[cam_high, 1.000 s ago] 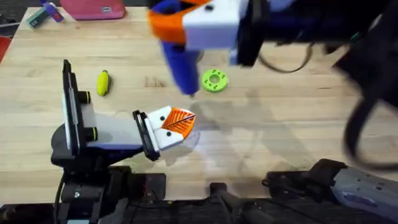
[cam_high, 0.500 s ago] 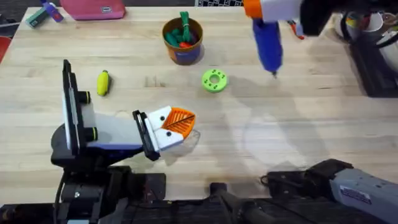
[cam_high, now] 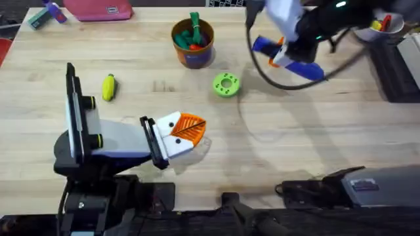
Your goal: Pick up the gripper from the table and insert it into the empty holder that is missing its gripper. Then pick up a screw, insert it into the mounting hole, and use the screwdriver to tighten it. Finally, clean up the table by picking up the vegetable and placing it into the bucket.
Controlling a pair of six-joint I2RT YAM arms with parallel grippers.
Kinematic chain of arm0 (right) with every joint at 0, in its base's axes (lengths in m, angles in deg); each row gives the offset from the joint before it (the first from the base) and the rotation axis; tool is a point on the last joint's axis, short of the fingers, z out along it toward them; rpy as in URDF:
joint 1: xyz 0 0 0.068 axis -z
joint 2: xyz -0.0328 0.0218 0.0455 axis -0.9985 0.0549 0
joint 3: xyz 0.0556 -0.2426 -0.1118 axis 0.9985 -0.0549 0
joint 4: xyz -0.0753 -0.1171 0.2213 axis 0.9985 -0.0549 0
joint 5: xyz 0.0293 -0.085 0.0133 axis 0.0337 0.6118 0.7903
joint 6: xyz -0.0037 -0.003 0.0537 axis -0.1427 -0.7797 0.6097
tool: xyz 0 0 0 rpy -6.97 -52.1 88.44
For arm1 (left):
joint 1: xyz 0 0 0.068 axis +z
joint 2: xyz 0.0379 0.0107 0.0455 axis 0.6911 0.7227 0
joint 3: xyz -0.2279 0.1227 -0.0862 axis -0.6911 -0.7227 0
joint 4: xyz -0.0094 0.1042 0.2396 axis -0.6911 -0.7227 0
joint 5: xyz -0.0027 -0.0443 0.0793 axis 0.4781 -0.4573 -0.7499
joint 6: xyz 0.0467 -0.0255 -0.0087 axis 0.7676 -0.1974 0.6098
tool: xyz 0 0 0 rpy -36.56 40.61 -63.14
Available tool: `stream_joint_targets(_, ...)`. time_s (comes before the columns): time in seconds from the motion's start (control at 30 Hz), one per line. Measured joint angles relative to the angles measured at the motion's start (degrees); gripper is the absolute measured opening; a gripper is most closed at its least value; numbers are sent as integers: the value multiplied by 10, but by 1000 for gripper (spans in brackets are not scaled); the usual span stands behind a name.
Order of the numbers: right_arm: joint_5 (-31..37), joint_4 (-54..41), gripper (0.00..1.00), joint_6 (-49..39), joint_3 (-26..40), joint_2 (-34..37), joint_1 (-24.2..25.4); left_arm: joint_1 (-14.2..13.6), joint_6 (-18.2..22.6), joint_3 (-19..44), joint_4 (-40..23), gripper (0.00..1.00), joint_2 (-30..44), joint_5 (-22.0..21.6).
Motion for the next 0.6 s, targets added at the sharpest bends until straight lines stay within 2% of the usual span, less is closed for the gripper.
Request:
stream_joint_targets(0.3,80,14,22,-52,0,167,0,0,0,0,0,6,0,0)
stream_joint_targets(0.57,106,24,32,-73,0,194,2,0,0,0,0,6,0,0)
stream_joint_targets(0.6,108,23,116,-73,0,194,2,0,0,0,0,6,0,0)
